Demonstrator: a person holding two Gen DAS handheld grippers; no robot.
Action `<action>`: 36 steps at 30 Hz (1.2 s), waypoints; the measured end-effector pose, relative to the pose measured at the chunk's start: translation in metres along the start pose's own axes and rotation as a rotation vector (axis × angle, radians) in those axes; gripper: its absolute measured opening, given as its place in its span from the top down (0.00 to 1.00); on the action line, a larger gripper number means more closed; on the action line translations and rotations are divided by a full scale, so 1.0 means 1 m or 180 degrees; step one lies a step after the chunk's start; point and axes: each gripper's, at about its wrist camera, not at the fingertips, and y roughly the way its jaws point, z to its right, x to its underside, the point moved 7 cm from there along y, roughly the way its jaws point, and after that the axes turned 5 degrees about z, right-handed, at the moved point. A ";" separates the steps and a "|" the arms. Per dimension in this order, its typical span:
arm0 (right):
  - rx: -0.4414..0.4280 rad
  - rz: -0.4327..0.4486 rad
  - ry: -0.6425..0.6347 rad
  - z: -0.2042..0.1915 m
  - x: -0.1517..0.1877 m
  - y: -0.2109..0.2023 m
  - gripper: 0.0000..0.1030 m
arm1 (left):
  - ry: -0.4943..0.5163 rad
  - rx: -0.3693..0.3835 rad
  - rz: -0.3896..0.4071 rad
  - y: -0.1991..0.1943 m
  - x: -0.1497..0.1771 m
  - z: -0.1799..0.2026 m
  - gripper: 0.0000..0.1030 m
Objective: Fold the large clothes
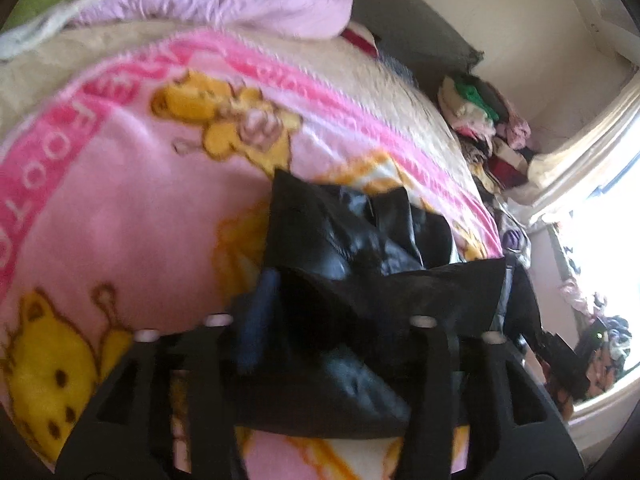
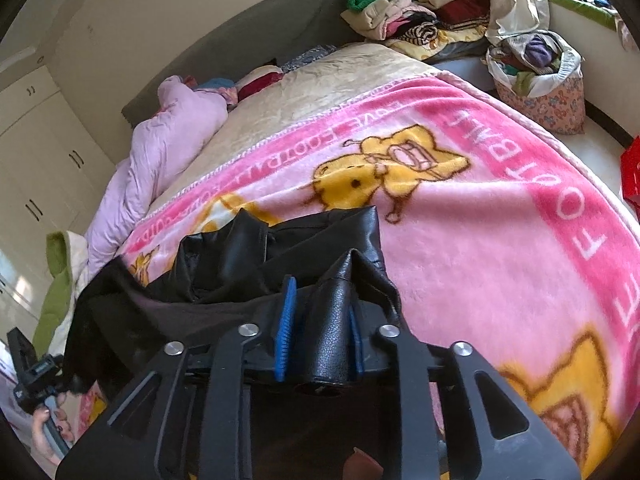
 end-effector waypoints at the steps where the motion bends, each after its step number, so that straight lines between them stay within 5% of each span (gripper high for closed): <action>1: 0.0011 0.0034 -0.0019 0.000 -0.001 -0.001 0.69 | -0.0006 0.0005 0.0046 -0.004 -0.003 0.000 0.55; 3: 0.0033 0.0102 -0.0048 0.000 -0.004 -0.004 0.57 | -0.0002 -0.0020 0.0117 -0.009 -0.008 0.000 0.55; 6: 0.0046 0.0204 -0.0100 -0.001 -0.009 -0.013 0.52 | 0.0054 -0.0087 0.0273 -0.020 -0.014 0.002 0.53; 12: 0.0003 0.0430 -0.0323 -0.010 -0.019 -0.042 0.33 | 0.0291 -0.0277 0.0547 -0.036 -0.017 0.015 0.31; 14: -0.0006 0.0516 -0.0412 -0.014 -0.021 -0.052 0.30 | 0.0371 -0.0353 0.0619 -0.039 -0.015 0.019 0.15; 22: -0.0084 0.0705 -0.0632 -0.024 -0.020 -0.079 0.29 | 0.0820 -0.0509 0.0752 -0.045 0.000 0.040 0.11; 24: -0.0111 0.0651 -0.0674 -0.025 -0.013 -0.079 0.53 | 0.0914 -0.0498 0.0760 -0.047 0.006 0.045 0.22; 26: -0.0120 0.0578 -0.0701 -0.026 -0.007 -0.076 0.64 | 0.0987 -0.0504 0.0719 -0.044 0.012 0.049 0.59; 28: -0.0131 0.0485 -0.0759 -0.027 0.002 -0.068 0.70 | 0.1040 -0.0446 0.0570 -0.033 0.021 0.052 0.67; 34: 0.0009 0.0326 -0.0743 -0.019 0.012 -0.035 0.70 | 0.1276 -0.0659 0.0297 0.007 0.039 0.049 0.69; 36: 0.0068 0.0273 -0.0782 -0.016 0.012 -0.024 0.66 | 0.1245 -0.0701 0.0261 0.016 0.035 0.043 0.60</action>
